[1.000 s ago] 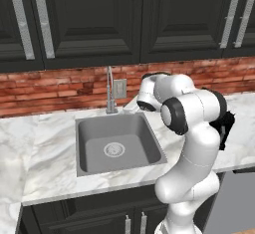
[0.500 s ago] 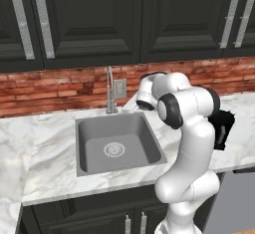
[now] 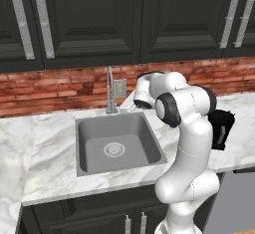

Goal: Turn on the sink faucet and place the jug under the water for a few seconds to fill it up.

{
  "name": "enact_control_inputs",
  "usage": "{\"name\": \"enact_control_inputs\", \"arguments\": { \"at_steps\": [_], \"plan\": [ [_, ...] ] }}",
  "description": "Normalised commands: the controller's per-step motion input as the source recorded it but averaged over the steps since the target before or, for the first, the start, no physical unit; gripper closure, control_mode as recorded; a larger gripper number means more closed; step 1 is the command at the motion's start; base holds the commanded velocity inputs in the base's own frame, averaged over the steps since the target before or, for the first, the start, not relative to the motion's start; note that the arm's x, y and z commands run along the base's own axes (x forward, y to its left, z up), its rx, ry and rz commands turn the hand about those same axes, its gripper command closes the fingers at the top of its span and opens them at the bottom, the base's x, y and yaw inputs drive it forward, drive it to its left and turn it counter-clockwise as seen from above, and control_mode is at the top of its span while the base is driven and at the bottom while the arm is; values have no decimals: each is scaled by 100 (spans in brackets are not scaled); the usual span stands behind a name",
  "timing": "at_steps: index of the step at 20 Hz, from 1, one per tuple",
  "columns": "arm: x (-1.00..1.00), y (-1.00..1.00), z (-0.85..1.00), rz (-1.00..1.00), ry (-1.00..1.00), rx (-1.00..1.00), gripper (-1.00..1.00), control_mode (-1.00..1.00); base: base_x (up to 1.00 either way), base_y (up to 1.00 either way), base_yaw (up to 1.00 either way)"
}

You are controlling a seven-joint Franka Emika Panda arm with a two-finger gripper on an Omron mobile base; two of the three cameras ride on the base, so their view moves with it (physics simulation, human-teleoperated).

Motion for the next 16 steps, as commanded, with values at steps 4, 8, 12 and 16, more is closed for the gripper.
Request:
{"name": "enact_control_inputs", "arguments": {
  "at_steps": [4,8,12,16],
  "plan": [
    [1,25,-2,0,0,0,-100,-100,0,0,0],
    [15,-8,-6,0,0,5,-100,-100,0,0,0],
    [20,-12,-14,1,0,6,-100,-100,0,0,0],
    [24,-1,-14,0,0,3,-100,-100,0,0,0]
  ]
}}
